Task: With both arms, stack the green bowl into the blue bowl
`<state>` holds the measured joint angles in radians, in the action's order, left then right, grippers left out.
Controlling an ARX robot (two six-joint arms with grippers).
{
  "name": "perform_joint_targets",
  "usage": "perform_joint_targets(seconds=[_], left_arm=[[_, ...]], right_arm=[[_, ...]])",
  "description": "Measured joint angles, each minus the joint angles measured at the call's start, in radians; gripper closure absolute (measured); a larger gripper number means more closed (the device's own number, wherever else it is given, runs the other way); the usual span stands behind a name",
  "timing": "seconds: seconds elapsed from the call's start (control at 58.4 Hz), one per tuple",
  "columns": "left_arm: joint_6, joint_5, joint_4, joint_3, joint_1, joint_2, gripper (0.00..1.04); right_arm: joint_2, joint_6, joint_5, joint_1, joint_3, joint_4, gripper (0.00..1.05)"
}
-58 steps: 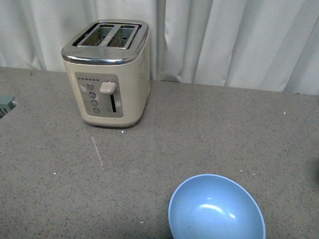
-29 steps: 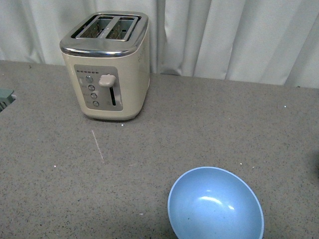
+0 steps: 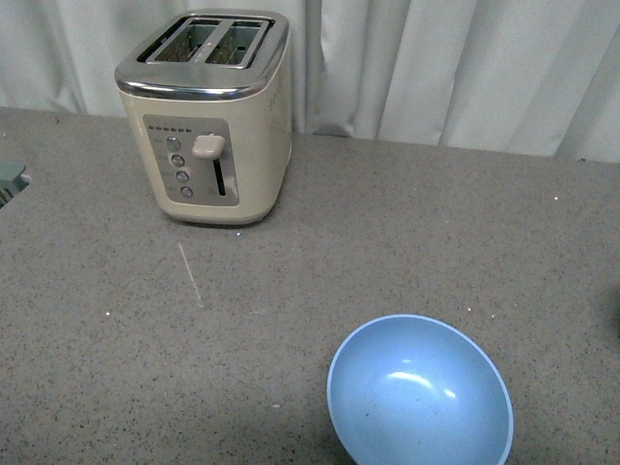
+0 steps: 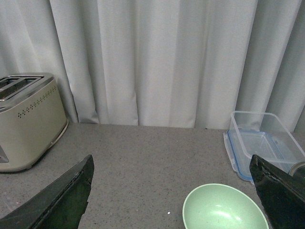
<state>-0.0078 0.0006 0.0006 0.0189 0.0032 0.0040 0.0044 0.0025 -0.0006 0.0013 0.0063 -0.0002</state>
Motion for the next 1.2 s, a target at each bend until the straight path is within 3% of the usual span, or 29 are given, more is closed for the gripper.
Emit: perform_joint_targets(seconds=[0.205, 0.308, 1.198], left_arm=[[0.000, 0.000, 0.000, 0.000, 0.000, 0.000, 0.32], [0.000, 0.000, 0.000, 0.000, 0.000, 0.000, 0.05], [0.003, 0.000, 0.000, 0.000, 0.000, 0.000, 0.06]], right_arm=[[0.000, 0.000, 0.000, 0.000, 0.000, 0.000, 0.09], [0.000, 0.000, 0.000, 0.000, 0.000, 0.000, 0.09], [0.000, 0.000, 0.000, 0.000, 0.000, 0.000, 0.09]])
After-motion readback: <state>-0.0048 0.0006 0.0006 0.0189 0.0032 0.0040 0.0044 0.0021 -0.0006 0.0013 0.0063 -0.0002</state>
